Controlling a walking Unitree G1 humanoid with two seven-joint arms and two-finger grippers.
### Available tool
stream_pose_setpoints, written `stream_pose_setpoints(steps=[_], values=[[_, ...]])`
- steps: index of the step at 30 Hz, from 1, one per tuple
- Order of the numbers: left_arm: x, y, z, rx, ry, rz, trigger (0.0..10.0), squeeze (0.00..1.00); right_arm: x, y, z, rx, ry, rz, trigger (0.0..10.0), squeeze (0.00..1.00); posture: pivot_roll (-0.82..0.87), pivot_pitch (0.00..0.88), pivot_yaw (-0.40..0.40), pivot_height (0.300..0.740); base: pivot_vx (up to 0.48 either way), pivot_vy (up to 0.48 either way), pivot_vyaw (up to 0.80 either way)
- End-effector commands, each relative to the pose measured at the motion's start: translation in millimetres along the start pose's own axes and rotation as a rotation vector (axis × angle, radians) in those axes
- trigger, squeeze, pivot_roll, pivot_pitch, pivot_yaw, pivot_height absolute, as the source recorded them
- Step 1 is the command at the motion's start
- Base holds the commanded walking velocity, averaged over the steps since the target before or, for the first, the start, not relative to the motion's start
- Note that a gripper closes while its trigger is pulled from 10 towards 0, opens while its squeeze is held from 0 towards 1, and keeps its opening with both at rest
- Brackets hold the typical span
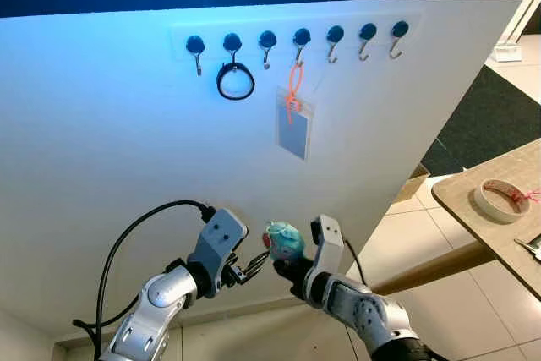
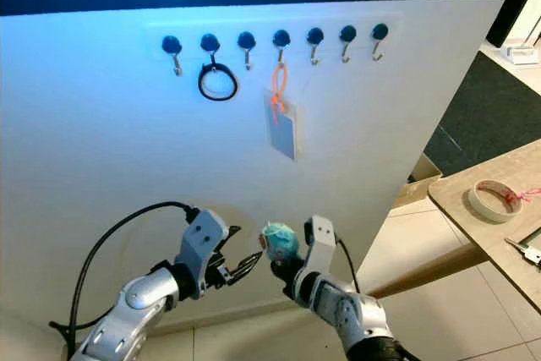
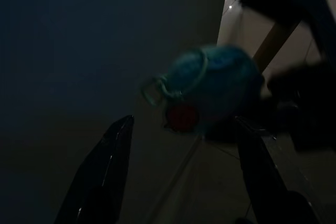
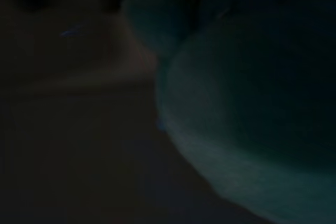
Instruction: Hang keys on a hook
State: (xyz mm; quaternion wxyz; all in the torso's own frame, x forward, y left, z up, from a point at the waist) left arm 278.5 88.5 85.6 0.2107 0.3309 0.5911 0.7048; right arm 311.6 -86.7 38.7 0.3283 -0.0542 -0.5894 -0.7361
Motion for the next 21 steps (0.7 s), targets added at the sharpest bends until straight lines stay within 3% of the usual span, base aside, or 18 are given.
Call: stream_pose_setpoints(steps=[1, 5, 8, 10, 12, 13, 14, 16, 17, 18, 19, 21], values=[[1.5, -1, -4.2, 0.008, -0.009, 0.001, 10.0, 0.00, 5.8, 29, 1.2, 0.172, -0.052, -0.152, 10.0, 0.00, 0.06, 0.110, -0.017, 0.740, 0.000, 0.000, 0.00], [2.3, -2, -5.8, 0.011, -0.015, 0.002, 10.0, 0.00, 15.0, 51, 15.5, 0.283, 0.005, -0.275, 10.0, 0.00, 0.06, 0.108, -0.018, 0.740, 0.000, 0.000, 0.00], [2.3, -2, -6.0, 0.012, -0.016, 0.003, 10.0, 0.00, 17.8, 55, 22.0, 0.346, 0.047, -0.291, 10.0, 0.00, 0.06, 0.104, -0.017, 0.740, 0.000, 0.000, 0.00], [2.1, -3, -6.0, 0.013, -0.016, 0.004, 10.0, 0.00, 22.6, 57, 29.1, 0.460, 0.099, -0.297, 10.0, 0.00, 0.06, 0.102, -0.016, 0.740, 0.000, 0.000, 0.00], [2.1, -3, -6.0, 0.013, -0.016, 0.004, 10.0, 0.00, 22.6, 57, 29.1, 0.460, 0.099, -0.297, 10.0, 0.00, 0.06, 0.102, -0.016, 0.740, 0.000, 0.000, 0.00], [2.4, -3, -5.7, 0.013, -0.016, 0.006, 10.0, 0.00, 26.6, 58, 31.1, 0.545, 0.137, -0.291, 10.0, 0.00, 0.06, 0.099, -0.015, 0.740, 0.000, 0.000, 0.00], [2.4, -3, -5.7, 0.013, -0.016, 0.006, 10.0, 0.00, 26.6, 58, 31.1, 0.545, 0.137, -0.291, 10.0, 0.00, 0.06, 0.099, -0.015, 0.740, 0.000, 0.000, 0.00], [3.3, -4, -5.2, 0.011, -0.017, 0.010, 10.0, 0.00, 39.6, 59, 25.8, 0.795, 0.199, -0.261, 10.0, 0.00, 0.05, 0.097, -0.012, 0.740, 0.000, 0.000, 0.00], [3.3, -4, -5.2, 0.011, -0.017, 0.010, 10.0, 0.00, 39.6, 59, 25.8, 0.795, 0.199, -0.261, 10.0, 0.00, 0.05, 0.097, -0.012, 0.740, 0.000, 0.000, 0.00], [3.4, -4, -4.9, 0.010, -0.018, 0.011, 10.0, 0.00, 46.7, 65, 20.1, 0.878, 0.198, -0.271, 10.0, 0.00, 0.05, 0.096, -0.012, 0.740, 0.000, 0.000, 0.00], [3.2, -4, -4.6, 0.009, -0.018, 0.011, 10.0, 0.00, 55.2, 79, 15.3, 0.900, 0.174, -0.326, 10.0, 0.00, 0.05, 0.096, -0.011, 0.740, 0.000, 0.000, 0.00], [3.1, -4, -4.4, 0.009, -0.018, 0.010, 10.0, 0.00, 57.5, 86, 15.0, 0.871, 0.163, -0.356, 10.0, 0.00, 0.05, 0.095, -0.011, 0.740, 0.000, 0.000, 0.00]])
Point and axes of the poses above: a point about 5 cm out from each wrist's last joint towards the gripper, its own x axis pointing back from the gripper into the wrist, its own y axis along the axis of the wrist's last joint, z = x × y, the point moved 3 cm from there along -x, pointing out of the wrist towards the gripper, and after that the axes turned 4 degrees about x, right-handed, at the moved point
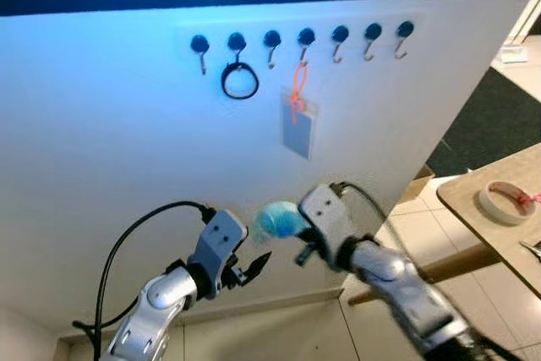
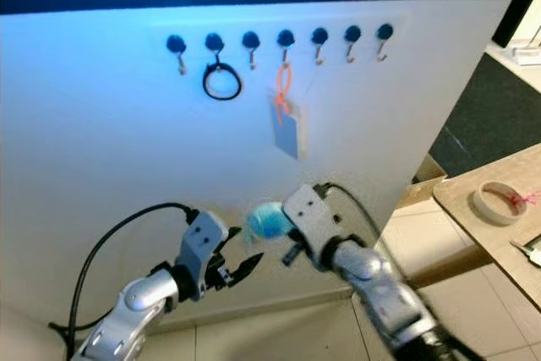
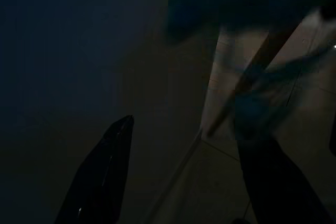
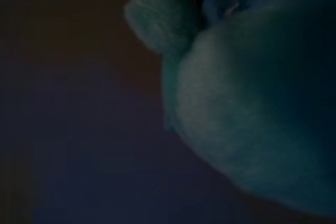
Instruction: Hang keys on a hook
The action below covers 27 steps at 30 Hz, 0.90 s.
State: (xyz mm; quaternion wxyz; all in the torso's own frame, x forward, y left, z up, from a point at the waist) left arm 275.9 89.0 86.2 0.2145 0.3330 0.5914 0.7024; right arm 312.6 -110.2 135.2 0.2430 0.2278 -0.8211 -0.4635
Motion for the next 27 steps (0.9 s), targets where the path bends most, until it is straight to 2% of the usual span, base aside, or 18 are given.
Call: stream_pose_setpoints(steps=[1, 5, 6, 8, 13, 14, 16, 17, 19, 25, 26, 27], values=[[0.4, -4, -2.8, 0.007, -0.009, 0.011, 10.0, 0.00, 0.9, 17, -5.6, -0.038, -0.035, -0.089, 10.0, 0.00, 0.05, 0.095, -0.010, 0.740, 0.000, 0.000, 0.00], [-1.1, 1, 0.0, 0.009, 0.020, -0.025, 10.0, 0.00, 6.5, 56, -41.2, -0.211, -0.237, -0.313, 10.0, 0.00, 0.05, 0.096, -0.010, 0.740, 0.000, 0.000, 0.00], [-1.1, 1, 0.0, 0.009, 0.020, -0.025, 10.0, 0.00, 6.5, 56, -41.2, -0.211, -0.237, -0.313, 10.0, 0.00, 0.05, 0.096, -0.010, 0.740, 0.000, 0.000, 0.00], [-1.2, 4, 1.8, 0.009, 0.034, -0.040, 10.0, 0.00, 12.7, 71, -52.5, -0.250, -0.299, -0.406, 10.0, 0.00, 0.05, 0.097, -0.013, 0.740, 0.000, 0.000, 0.00], [-0.8, 5, 3.2, 0.009, 0.043, -0.047, 10.0, 0.00, 22.2, 86, -65.1, -0.274, -0.369, -0.503, 10.0, 0.00, 0.05, 0.100, -0.013, 0.740, 0.000, 0.000, 0.00], [-0.4, 5, 3.4, 0.010, 0.043, -0.049, 10.0, 0.00, 28.4, 93, -73.7, -0.324, -0.424, -0.561, 10.0, 0.00, 0.06, 0.102, -0.011, 0.740, 0.000, 0.000, 0.00], [-0.3, 5, 3.4, 0.011, 0.042, -0.050, 10.0, 0.00, 30.9, 96, -77.0, -0.342, -0.446, -0.583, 10.0, 0.00, 0.06, 0.102, -0.011, 0.740, 0.000, 0.000, 0.00], [0.0, 6, 2.9, 0.012, 0.040, -0.055, 10.0, 0.00, 35.8, 102, -82.3, -0.392, -0.481, -0.629, 10.0, 0.00, 0.06, 0.102, -0.009, 0.740, 0.000, 0.000, 0.00], [0.0, 7, 2.5, 0.013, 0.038, -0.060, 10.0, 0.00, 38.9, 105, -85.2, -0.415, -0.502, -0.655, 10.0, 0.00, 0.06, 0.103, -0.008, 0.740, 0.000, 0.000, 0.00], [-0.9, 10, 2.1, 0.019, 0.037, -0.083, 10.0, 0.00, 44.0, 107, -90.6, -0.476, -0.555, -0.693, 10.0, 0.00, 0.05, 0.103, -0.007, 0.740, 0.000, 0.000, 0.00], [-1.3, 12, 2.0, 0.020, 0.036, -0.091, 10.0, 0.00, 44.8, 106, -92.3, -0.509, -0.571, -0.699, 10.0, 0.00, 0.05, 0.103, -0.006, 0.740, 0.000, 0.000, 0.00], [-1.7, 13, 1.5, 0.022, 0.034, -0.098, 10.0, 0.00, 44.3, 101, -94.5, -0.579, -0.594, -0.691, 10.0, 0.00, 0.05, 0.102, -0.007, 0.740, 0.000, 0.000, 0.00]])
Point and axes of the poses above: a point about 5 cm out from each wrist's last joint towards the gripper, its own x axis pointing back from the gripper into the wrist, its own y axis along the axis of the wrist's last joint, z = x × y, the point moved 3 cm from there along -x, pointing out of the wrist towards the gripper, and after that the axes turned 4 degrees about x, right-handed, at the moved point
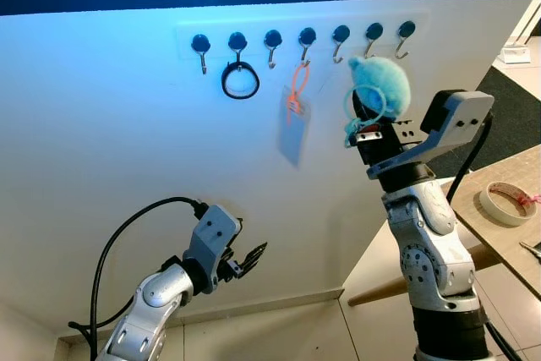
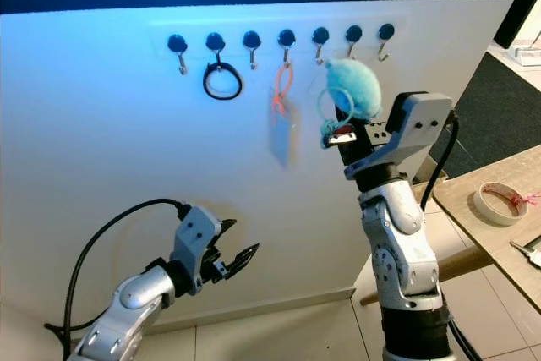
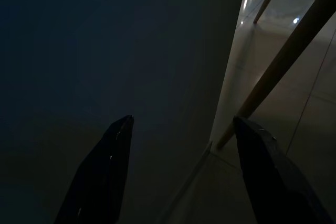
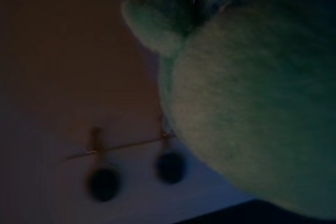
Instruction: Hang keys on a hook
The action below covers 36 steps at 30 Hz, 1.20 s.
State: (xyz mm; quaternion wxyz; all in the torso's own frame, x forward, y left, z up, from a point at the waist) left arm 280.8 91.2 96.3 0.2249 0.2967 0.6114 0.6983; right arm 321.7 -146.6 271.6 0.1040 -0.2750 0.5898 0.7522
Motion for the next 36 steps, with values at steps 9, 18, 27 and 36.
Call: stream_pose_setpoints(steps=[9, 18, 27, 36], values=[[-1.8, 3, -7.7, 0.021, -0.028, -0.025, 10.0, 0.00, -0.9, -3, -23.4, -0.259, -0.214, 0.003, 10.0, 0.00, 0.05, 0.104, -0.011, 0.740, 0.000, 0.000, 0.00], [-1.6, 2, -11.2, 0.024, -0.049, -0.025, 10.0, 0.00, 2.0, -19, -22.7, -0.369, -0.258, 0.085, 10.0, 0.00, 0.05, 0.105, -0.012, 0.740, 0.000, 0.000, 0.00], [-1.9, 1, -13.1, 0.025, -0.064, -0.019, 10.0, 0.00, 5.7, -41, 6.5, -0.177, -0.091, 0.269, 10.0, 0.00, 0.05, 0.107, -0.010, 0.740, 0.000, 0.000, 0.00], [1.8, -5, -18.6, 0.016, -0.101, 0.010, 10.0, 0.00, 65.7, -105, 14.5, -0.052, 0.049, 0.550, 10.0, 0.00, 0.05, 0.107, -0.015, 0.740, 0.000, 0.000, 0.00]])
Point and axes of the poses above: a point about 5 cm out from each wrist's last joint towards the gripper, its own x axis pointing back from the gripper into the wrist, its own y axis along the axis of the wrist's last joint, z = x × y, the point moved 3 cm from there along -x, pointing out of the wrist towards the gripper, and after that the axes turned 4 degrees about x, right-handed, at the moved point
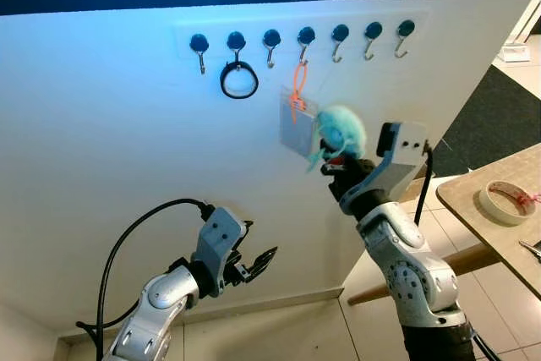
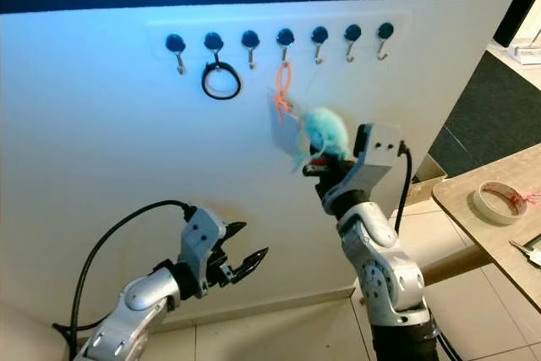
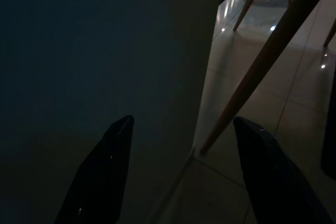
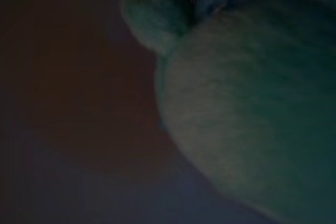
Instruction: Hang keys on a hook
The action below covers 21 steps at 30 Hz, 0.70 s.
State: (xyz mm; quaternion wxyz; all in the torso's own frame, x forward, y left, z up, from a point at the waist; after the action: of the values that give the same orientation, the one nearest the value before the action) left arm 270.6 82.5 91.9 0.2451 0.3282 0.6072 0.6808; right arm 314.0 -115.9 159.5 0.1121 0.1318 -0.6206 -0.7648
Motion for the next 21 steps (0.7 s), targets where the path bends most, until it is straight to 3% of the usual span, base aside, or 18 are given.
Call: stream_pose_setpoints(steps=[1, 5, 7, 11, 12, 14, 15, 16, 17, 18, 21], values=[[3.1, -6, -5.7, -0.005, -0.028, 0.026, 10.0, 0.00, 12.8, -37, -11.0, 0.024, -0.034, 0.105, 10.0, 0.00, 0.05, 0.108, -0.012, 0.740, 0.000, 0.000, 0.00], [6.2, -13, -8.1, -0.019, -0.051, 0.064, 10.0, 0.00, 33.2, -71, -34.7, 0.080, -0.130, 0.183, 10.0, 0.00, 0.05, 0.108, -0.011, 0.740, 0.000, 0.000, 0.00], [6.6, -14, -8.9, -0.024, -0.058, 0.072, 10.0, 0.00, 38.6, -78, -40.2, 0.097, -0.150, 0.199, 10.0, 0.00, 0.05, 0.108, -0.011, 0.740, 0.000, 0.000, 0.00], [9.3, -23, -10.7, -0.023, -0.074, 0.120, 10.0, 0.00, 70.0, -122, -67.4, 0.146, -0.259, 0.373, 10.0, 0.00, 0.05, 0.109, -0.013, 0.740, 0.000, 0.000, 0.00], [9.3, -23, -10.7, -0.023, -0.074, 0.120, 10.0, 0.00, 70.0, -122, -67.4, 0.146, -0.259, 0.373, 10.0, 0.00, 0.05, 0.109, -0.013, 0.740, 0.000, 0.000, 0.00], [11.4, -31, -10.9, -0.025, -0.081, 0.170, 10.0, 0.00, 87.7, -161, -75.7, 0.169, -0.274, 0.608, 10.0, 0.00, 0.05, 0.109, -0.011, 0.740, 0.000, 0.000, 0.00], [11.4, -31, -10.9, -0.025, -0.081, 0.170, 10.0, 0.00, 87.7, -161, -75.7, 0.169, -0.274, 0.608, 10.0, 0.00, 0.05, 0.109, -0.011, 0.740, 0.000, 0.000, 0.00], [11.7, -32, -11.2, -0.025, -0.083, 0.178, 10.0, 0.00, 90.9, -168, -76.8, 0.179, -0.272, 0.654, 10.0, 0.00, 0.05, 0.109, -0.011, 0.740, 0.000, 0.000, 0.00], [12.0, -34, -11.2, -0.023, -0.083, 0.191, 10.0, 0.00, 99.1, -184, -76.9, 0.209, -0.254, 0.783, 10.0, 0.00, 0.05, 0.107, -0.010, 0.740, 0.000, 0.000, 0.00], [12.0, -34, -11.2, -0.023, -0.083, 0.191, 10.0, 0.00, 99.1, -184, -76.9, 0.209, -0.254, 0.783, 10.0, 0.00, 0.05, 0.107, -0.010, 0.740, 0.000, 0.000, 0.00], [12.3, -39, -12.1, -0.023, -0.094, 0.221, 10.0, 0.00, 137.3, -227, -75.7, 0.251, -0.168, 1.167, 10.0, 0.00, 0.05, 0.101, -0.011, 0.740, 0.000, 0.000, 0.00]])
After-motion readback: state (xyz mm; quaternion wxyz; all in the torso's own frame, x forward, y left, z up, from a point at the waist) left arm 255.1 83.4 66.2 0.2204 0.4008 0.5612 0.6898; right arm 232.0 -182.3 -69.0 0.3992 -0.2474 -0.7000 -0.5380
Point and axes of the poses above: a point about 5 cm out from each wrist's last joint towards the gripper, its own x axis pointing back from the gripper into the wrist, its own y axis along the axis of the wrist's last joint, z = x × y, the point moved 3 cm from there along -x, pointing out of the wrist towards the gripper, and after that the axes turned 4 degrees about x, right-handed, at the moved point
